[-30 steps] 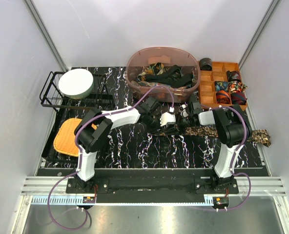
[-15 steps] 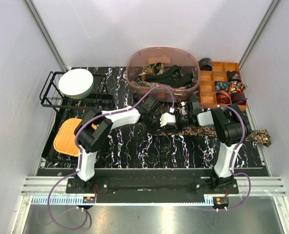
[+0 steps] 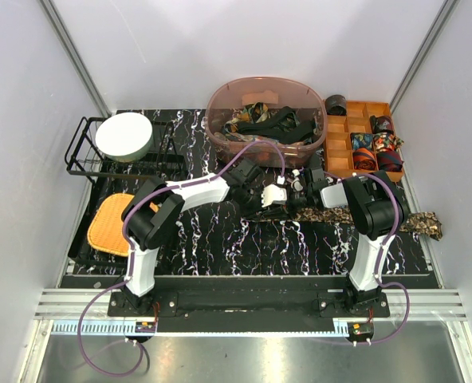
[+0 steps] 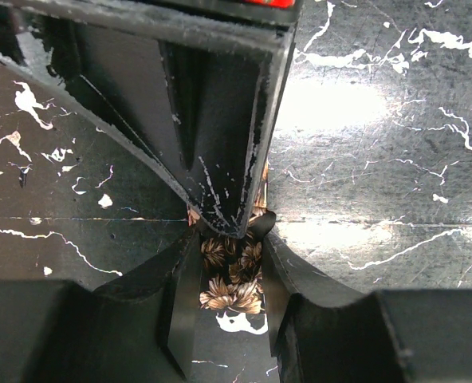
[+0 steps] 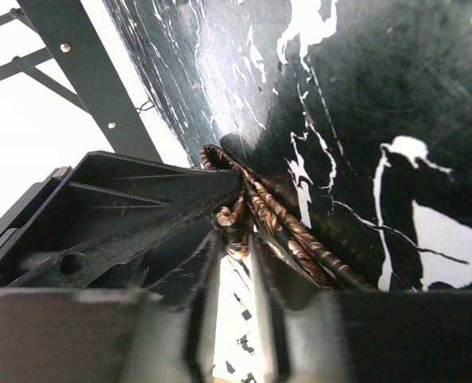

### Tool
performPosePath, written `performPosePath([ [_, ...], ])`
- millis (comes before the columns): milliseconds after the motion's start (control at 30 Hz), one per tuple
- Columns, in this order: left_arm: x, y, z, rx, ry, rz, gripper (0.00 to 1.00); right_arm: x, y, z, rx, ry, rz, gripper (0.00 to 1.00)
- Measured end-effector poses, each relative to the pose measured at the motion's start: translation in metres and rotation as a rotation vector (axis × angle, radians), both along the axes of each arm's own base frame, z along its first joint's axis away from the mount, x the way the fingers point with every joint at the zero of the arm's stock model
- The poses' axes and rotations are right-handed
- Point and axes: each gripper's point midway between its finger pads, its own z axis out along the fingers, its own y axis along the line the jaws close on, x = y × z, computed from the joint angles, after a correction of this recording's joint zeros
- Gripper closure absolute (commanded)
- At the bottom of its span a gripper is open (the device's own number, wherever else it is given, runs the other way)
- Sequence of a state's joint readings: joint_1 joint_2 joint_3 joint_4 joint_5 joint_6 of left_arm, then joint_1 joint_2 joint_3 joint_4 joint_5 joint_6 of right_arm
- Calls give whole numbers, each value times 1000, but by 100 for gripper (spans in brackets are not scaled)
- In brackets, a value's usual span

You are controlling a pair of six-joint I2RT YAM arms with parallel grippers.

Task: Roll the ties
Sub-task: Roll the tie at the center of the board.

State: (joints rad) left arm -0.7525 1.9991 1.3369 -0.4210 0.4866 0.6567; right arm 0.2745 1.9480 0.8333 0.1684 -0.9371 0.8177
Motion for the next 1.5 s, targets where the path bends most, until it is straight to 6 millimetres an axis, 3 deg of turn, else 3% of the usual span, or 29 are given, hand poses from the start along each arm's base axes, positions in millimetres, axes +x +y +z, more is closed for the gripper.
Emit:
performPosePath([
  [200,0,0,0,2,2,0,61,0,0,-1,-7,-7,8,100],
  [433,-1,1,-1,1,9,-7,35,1,-2,-6,-33,-4,21,100],
  [633,7,14,1,-28,58,27,27,1,-7,-14,-73,-16,27,100],
  [833,16,40,3,-92,91,92,25,3,-7,-15,-66,-27,42,100],
  [1033,6,31,3,-137,89,55,31,8,-7,-16,-58,-32,46,100],
  [1300,6,25,2,-157,60,28,56,9,-7,-16,-46,-42,54,100],
  [1500,2,22,3,-157,61,20,64,9,-7,-16,-46,-42,55,100],
])
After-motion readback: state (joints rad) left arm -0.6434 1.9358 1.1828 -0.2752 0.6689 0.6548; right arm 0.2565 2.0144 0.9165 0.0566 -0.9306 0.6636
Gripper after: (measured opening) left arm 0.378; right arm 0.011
